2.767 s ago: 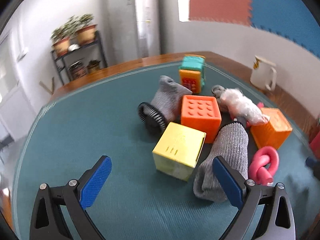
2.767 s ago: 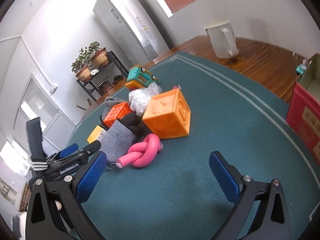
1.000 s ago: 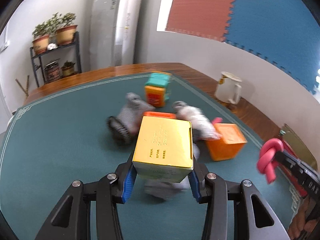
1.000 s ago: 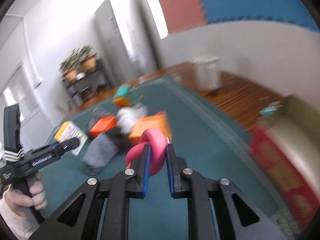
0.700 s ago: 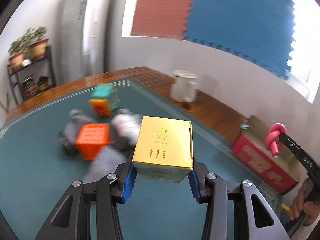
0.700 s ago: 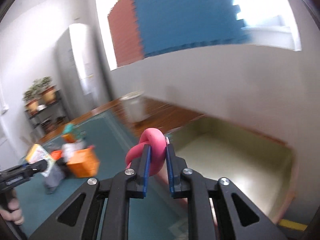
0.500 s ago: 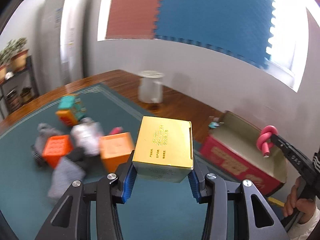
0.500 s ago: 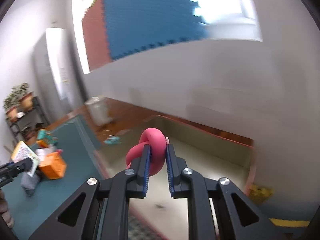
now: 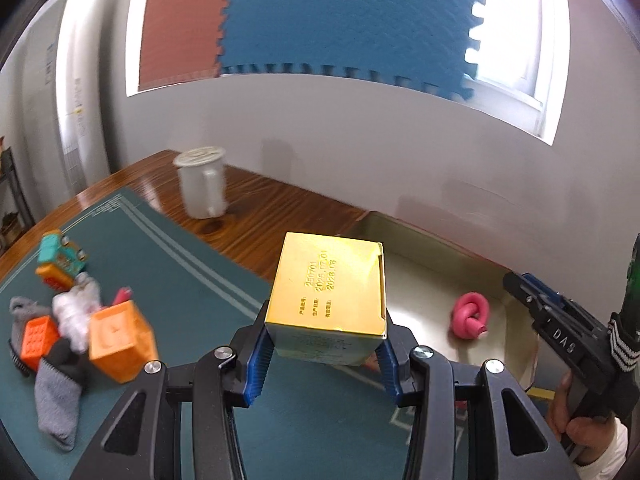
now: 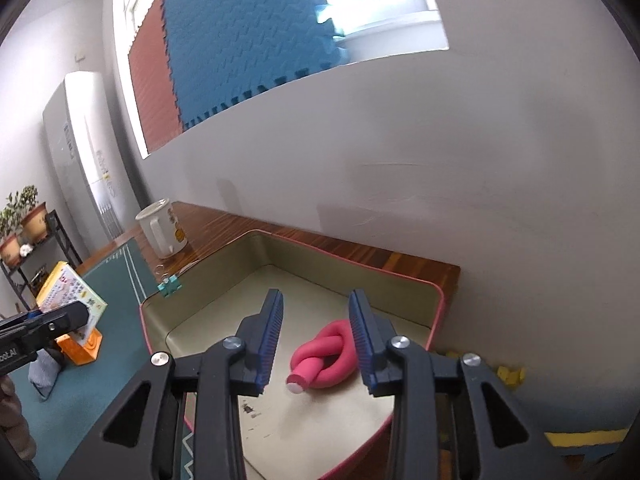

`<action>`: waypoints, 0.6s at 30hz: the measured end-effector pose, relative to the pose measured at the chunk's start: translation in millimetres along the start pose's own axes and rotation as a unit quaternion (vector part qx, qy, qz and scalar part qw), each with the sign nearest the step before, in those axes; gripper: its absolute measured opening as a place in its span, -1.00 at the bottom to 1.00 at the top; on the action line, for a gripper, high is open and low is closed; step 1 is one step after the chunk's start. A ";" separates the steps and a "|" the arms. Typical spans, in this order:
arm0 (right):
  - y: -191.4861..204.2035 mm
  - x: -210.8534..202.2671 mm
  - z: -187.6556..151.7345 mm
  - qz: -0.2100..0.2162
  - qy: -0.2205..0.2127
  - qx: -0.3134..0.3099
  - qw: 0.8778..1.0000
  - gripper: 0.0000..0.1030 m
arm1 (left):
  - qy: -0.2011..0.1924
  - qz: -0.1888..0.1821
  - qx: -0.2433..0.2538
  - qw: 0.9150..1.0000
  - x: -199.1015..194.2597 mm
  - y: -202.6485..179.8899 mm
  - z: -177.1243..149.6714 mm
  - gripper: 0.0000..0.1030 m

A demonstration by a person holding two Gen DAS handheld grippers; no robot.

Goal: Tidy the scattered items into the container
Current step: 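Carry both items to the tin box and open both tools to drop them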

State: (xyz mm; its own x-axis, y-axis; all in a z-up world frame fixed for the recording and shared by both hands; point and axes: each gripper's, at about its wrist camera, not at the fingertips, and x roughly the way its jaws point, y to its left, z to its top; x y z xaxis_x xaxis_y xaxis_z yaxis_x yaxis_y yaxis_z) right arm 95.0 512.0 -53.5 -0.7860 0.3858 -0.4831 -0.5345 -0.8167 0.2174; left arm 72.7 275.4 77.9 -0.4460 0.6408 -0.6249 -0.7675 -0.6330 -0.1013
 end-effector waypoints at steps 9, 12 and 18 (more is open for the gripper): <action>-15.4 -7.7 3.6 -0.020 -0.015 0.006 1.000 -0.27 | 0.009 -0.056 0.049 0.997 36.9 -57.1 18.9 -0.03; -18.2 -8.6 4.0 -0.025 -0.015 0.007 1.000 -0.27 | 0.015 -0.067 0.062 0.996 45.4 -71.0 21.0 0.56; -14.5 -7.2 3.4 -0.022 -0.011 0.009 1.000 -0.27 | 0.005 -0.072 0.068 0.995 41.1 -71.8 19.8 0.61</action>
State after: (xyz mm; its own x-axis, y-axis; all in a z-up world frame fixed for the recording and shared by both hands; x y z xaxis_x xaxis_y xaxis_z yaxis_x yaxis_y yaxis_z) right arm 107.3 522.6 -50.3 -0.7685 0.4309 -0.4729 -0.5741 -0.7908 0.2123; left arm 100.4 355.7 74.8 -0.3232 0.7156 -0.6192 -0.8782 -0.4705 -0.0853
